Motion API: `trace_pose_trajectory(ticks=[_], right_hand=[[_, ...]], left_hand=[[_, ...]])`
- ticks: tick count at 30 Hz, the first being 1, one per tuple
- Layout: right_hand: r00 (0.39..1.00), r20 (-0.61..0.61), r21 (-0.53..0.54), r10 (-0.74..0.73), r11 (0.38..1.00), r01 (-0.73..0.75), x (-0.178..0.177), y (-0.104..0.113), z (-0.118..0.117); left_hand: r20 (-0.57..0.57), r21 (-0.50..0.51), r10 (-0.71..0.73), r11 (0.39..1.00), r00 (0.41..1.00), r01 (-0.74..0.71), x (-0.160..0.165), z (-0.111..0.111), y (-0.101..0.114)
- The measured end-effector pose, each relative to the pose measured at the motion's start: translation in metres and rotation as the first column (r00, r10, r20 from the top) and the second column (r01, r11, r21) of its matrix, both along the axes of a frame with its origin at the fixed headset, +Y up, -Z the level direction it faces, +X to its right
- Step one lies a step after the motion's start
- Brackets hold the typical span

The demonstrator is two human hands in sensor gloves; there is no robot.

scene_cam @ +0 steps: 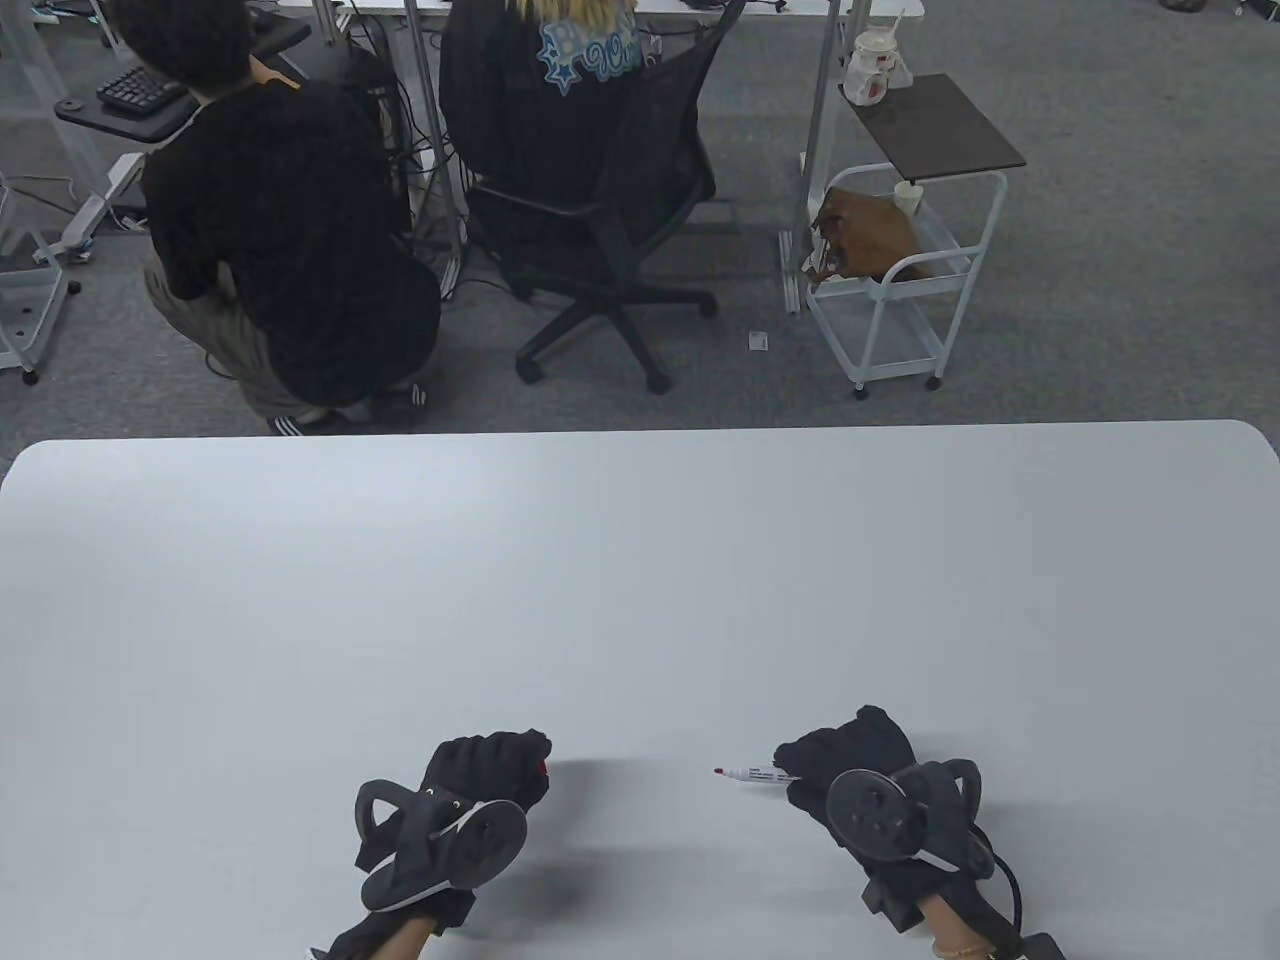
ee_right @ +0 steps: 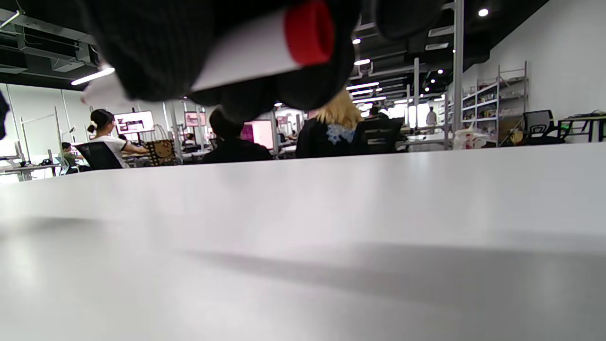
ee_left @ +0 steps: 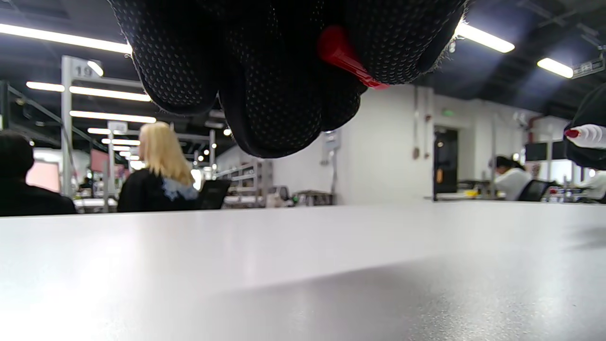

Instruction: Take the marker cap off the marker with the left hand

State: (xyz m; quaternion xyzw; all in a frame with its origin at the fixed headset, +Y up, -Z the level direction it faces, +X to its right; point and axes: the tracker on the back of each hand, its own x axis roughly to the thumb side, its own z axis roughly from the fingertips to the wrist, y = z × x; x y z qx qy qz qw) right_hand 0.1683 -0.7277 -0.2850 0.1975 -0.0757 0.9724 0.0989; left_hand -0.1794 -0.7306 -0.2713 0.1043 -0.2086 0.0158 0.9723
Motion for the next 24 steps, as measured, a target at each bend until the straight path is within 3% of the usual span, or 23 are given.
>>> trace_pose_trajectory(ticks=[10, 19, 24], right_hand=[[0.999, 0.031, -0.053, 0.01, 0.999, -0.008, -0.003, -0.008, -0.004], [0.967, 0.019, -0.167, 0.256, 0.954, -0.249, -0.026, -0.04, -0.01], [0.956, 0.023, -0.19, 0.292, 0.94, -0.283, -0.029, -0.044, -0.011]], left_hand=[[0.043, -0.023, 0.003, 1.0, 0.999, -0.002, 0.005, 0.002, -0.004], [0.076, -0.059, -0.003, 0.998, 0.997, 0.007, 0.011, 0.003, -0.006], [0.071, -0.083, 0.0, 0.997, 0.997, 0.006, 0.011, 0.003, -0.006]])
